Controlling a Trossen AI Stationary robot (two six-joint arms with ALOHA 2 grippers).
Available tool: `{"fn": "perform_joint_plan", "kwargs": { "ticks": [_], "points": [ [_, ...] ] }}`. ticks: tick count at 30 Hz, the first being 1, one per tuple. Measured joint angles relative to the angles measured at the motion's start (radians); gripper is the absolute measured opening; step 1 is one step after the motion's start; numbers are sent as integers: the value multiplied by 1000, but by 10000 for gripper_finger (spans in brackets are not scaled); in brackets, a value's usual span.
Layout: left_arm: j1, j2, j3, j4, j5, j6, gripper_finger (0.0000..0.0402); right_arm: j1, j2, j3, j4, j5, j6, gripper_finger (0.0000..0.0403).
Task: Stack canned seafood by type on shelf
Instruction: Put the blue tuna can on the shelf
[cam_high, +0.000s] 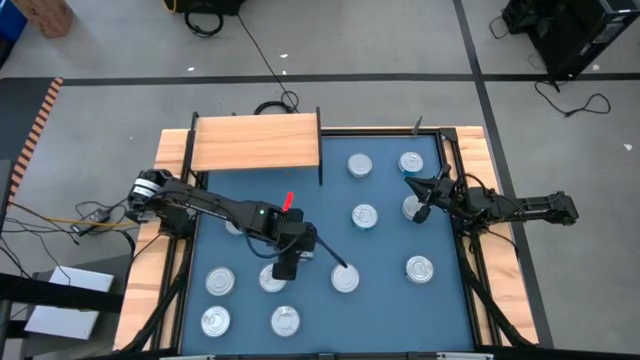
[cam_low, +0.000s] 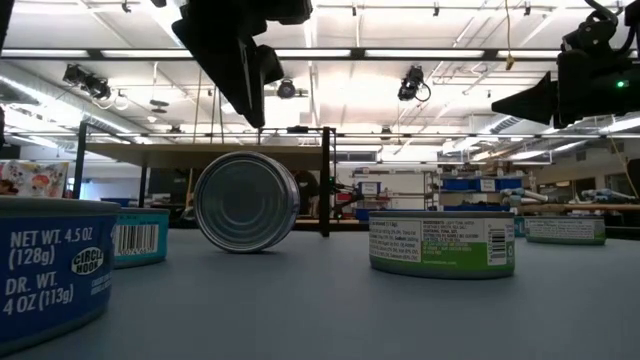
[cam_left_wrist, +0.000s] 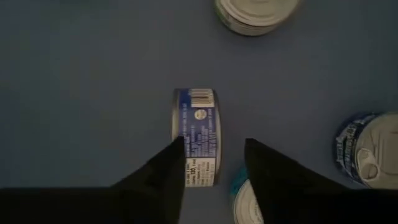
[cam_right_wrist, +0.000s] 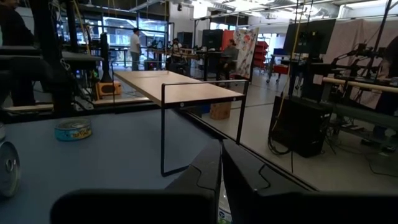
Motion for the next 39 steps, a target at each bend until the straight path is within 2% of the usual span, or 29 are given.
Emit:
{"fn": "perform_joint_plan", "kwargs": {
  "ticks": [8, 14, 18, 24, 36, 39],
  "points": [
    [0, 38, -2, 14, -88, -9, 274, 0, 0, 0, 1, 0, 0, 27],
    [19, 62, -3, 13, -86, 1, 305, 0, 1, 0, 9, 0, 0, 27],
    [22, 80, -1, 15, -80, 32, 307, 0, 1, 0, 18, 0, 0, 27],
    [21, 94, 0, 23, -8, 50, 294, 0, 2, 0, 31, 0, 0, 27],
    [41, 98, -4, 6, -34, 77, 260, 0, 5, 0, 48, 0, 0, 27],
    [44, 98, -4, -6, 13, 93, 253, 0, 5, 0, 49, 0, 0, 27]
  ]
}}
